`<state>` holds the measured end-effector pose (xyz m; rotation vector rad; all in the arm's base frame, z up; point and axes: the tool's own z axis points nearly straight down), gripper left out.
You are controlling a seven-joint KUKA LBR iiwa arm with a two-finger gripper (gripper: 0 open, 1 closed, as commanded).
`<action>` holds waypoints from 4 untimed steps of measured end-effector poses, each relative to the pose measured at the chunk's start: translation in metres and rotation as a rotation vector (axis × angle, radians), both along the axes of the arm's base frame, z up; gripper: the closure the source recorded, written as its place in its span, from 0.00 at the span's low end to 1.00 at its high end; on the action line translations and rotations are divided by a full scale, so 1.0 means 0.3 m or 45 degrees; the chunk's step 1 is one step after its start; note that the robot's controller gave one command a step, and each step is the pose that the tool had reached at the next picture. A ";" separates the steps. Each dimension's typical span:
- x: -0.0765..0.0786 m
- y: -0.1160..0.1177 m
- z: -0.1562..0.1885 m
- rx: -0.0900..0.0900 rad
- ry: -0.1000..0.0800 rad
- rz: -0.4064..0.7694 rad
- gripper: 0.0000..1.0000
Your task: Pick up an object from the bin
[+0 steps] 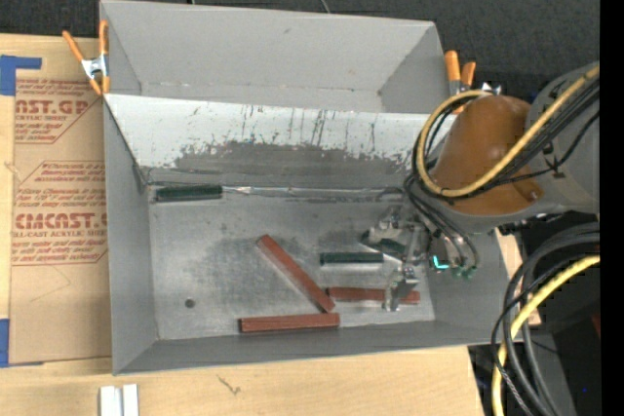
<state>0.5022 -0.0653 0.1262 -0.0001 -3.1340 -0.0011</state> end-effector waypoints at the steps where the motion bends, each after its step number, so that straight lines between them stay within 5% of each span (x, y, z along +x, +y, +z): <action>1: 0.007 0.000 0.013 -0.001 -0.009 0.001 0.00; 2: 0.052 0.057 -0.164 -0.002 -0.032 0.108 1.00; 3: 0.052 0.057 -0.164 -0.003 -0.032 0.109 1.00; 4: 0.139 0.060 0.266 -0.001 -0.013 0.072 1.00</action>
Offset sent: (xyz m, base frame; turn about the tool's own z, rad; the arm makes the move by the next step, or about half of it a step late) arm 0.0108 0.0168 -0.0528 -0.0862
